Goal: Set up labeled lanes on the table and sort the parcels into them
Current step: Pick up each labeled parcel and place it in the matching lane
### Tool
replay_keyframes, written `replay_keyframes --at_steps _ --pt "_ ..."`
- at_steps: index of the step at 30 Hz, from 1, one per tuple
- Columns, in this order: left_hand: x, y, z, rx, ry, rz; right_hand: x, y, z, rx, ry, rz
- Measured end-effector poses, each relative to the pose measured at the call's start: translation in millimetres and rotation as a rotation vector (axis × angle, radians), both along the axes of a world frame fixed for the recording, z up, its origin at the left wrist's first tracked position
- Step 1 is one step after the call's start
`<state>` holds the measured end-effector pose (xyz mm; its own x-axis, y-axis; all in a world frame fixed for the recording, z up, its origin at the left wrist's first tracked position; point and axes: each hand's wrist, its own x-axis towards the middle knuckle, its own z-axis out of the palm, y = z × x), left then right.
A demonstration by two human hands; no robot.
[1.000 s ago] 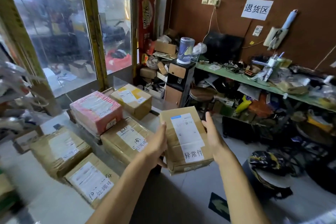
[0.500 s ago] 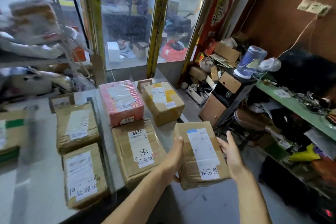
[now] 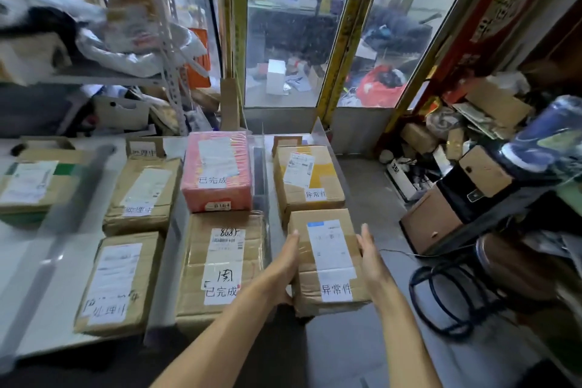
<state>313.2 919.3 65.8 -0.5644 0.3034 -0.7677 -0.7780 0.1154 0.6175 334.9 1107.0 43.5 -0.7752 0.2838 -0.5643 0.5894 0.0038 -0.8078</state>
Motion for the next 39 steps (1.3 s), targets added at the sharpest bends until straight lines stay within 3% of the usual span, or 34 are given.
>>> replay_keyframes --at_steps 7,14,19,25,28,32,36,39 --pt "-16.3 12.7 -15.4 -0.009 -0.037 0.041 -20.0 -4.5 6.2 0.104 0.046 0.027" --pt "-15.0 23.5 -25.4 -0.088 0.059 0.071 -32.8 -9.8 -32.7 0.226 0.078 0.183" --pt "-26.2 30.7 -12.7 -0.054 0.114 0.102 -38.6 -19.3 -24.0 0.293 0.093 0.218" --pt "-39.3 0.3 29.0 0.024 0.566 0.196 -56.7 -84.7 45.4 0.441 0.335 0.287" --pt "-35.3 -58.9 55.0 -0.240 0.799 0.286 -68.9 -143.3 66.5 0.565 0.448 0.424" --pt "-11.0 -174.0 78.4 -0.869 0.960 0.380 -77.6 -240.2 80.7 0.819 0.516 0.652" --pt "34.2 -300.0 83.4 -1.302 0.818 0.485 -68.1 -352.3 91.7 0.994 0.624 0.874" --pt "78.6 -384.0 78.8 -1.452 0.685 0.597 -48.8 -438.2 98.7 0.999 0.704 1.000"
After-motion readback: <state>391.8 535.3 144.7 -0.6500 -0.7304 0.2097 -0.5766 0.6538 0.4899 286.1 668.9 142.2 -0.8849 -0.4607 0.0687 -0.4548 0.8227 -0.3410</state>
